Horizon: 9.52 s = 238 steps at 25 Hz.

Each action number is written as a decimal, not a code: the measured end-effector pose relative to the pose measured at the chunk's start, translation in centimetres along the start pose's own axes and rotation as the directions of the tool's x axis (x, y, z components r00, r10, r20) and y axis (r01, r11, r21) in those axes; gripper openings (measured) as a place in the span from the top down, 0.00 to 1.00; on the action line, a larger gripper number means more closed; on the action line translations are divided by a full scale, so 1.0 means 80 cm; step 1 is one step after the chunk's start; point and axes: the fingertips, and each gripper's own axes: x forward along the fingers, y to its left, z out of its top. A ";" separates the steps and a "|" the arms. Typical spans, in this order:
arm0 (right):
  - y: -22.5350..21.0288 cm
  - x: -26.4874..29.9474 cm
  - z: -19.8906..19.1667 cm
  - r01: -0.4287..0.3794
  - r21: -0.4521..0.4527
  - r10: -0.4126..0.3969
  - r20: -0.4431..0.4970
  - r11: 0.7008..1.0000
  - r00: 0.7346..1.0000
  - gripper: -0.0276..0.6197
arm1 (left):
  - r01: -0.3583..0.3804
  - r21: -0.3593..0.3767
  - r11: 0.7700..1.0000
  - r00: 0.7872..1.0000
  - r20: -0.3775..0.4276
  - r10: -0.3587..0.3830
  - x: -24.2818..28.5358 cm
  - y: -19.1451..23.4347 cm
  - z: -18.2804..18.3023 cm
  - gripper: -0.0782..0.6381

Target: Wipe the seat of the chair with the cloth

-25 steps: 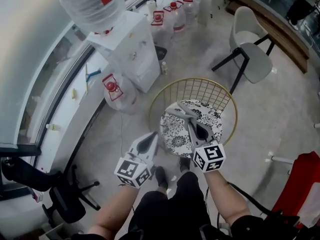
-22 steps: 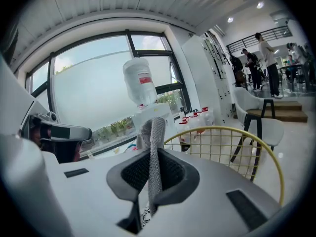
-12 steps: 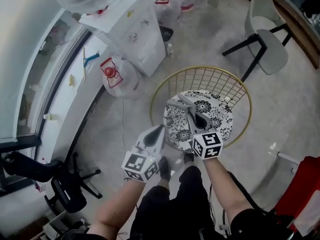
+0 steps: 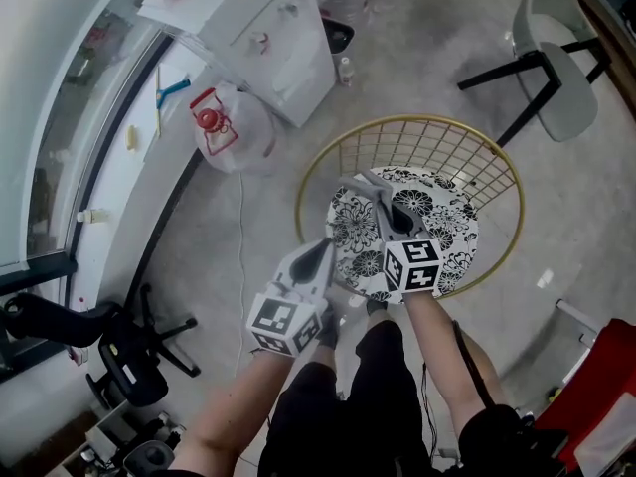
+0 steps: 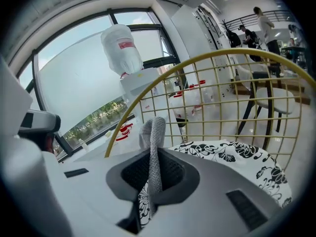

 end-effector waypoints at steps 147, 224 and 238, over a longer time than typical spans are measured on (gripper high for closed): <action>0.133 0.050 -0.139 -0.059 -0.023 0.050 -0.263 0.998 0.963 0.92 | -0.081 0.019 0.997 0.996 -0.042 0.082 -0.157 0.032 -0.083 0.88; -0.201 -0.223 -0.275 0.464 0.220 -0.376 -0.346 0.858 0.859 0.92 | 0.244 0.163 0.956 0.953 -0.221 -0.205 -0.047 -0.147 -0.125 0.88; -0.106 -0.254 -0.216 0.375 0.147 -0.333 -0.247 0.915 0.910 0.92 | 0.195 0.158 0.968 0.970 -0.177 -0.166 -0.088 -0.117 -0.103 0.88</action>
